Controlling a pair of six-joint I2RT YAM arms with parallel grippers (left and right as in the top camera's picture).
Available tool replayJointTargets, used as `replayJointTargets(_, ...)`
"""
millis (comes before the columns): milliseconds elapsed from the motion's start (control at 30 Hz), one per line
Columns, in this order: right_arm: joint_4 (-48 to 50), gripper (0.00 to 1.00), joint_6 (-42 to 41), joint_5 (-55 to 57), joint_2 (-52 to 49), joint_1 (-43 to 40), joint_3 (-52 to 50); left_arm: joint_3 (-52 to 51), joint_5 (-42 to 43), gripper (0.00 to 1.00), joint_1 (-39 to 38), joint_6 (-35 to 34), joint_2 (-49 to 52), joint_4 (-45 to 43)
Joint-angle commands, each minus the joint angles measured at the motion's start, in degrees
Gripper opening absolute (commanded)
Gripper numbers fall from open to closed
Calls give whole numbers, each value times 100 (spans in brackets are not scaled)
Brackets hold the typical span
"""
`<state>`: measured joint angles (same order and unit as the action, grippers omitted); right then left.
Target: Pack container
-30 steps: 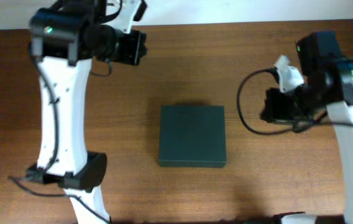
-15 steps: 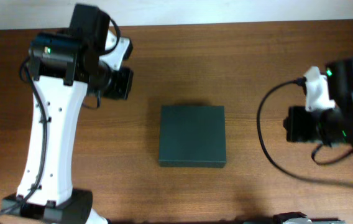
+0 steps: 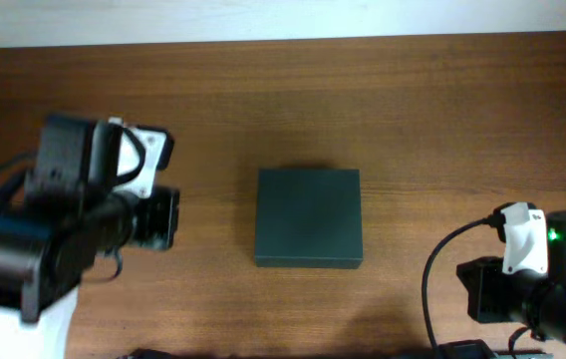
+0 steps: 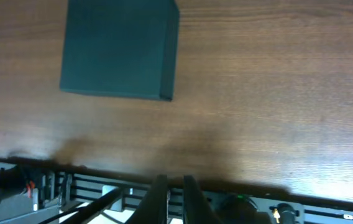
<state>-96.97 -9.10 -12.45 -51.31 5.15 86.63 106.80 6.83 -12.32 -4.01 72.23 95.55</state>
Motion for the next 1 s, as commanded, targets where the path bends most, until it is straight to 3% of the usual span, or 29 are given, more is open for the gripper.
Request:
replayJointTargets(0,-37,9,-44,-212,57,46,-46,-457,-2,2,35,-225,-293,-122)
replayJointTargets(433,-35,9,-39,470,59,46,-50,-3748,341,2,37,-501,-2544,-1821)
replayJointTargets(600,-35,9,-39,629,59,46,-48,-4489,341,2,37,-542,-2796,-2044)
replayJointTargets(700,-33,17,-42,713,57,46,-48,-4701,341,2,37,-542,-2785,-2177)
replayJointTargets(767,-28,27,-42,901,46,46,-50,-4780,334,2,37,-540,-2776,-2288)
replayJointTargets(800,-13,39,-42,973,39,46,-50,-4809,295,5,37,-540,-2767,-2361)
replayJointTargets(867,31,52,-42,997,17,46,-50,-4828,214,14,37,-540,-2747,-2446)
replayJointTargets(900,57,65,-44,994,7,46,-50,-4828,175,21,37,-540,-2730,-2479)
replayJointTargets(933,79,89,-44,994,-9,46,-50,-4828,168,31,37,-538,-2719,-2507)
replayJointTargets(967,96,99,-44,994,-26,46,-50,-4828,168,41,37,-540,-2717,-2529)
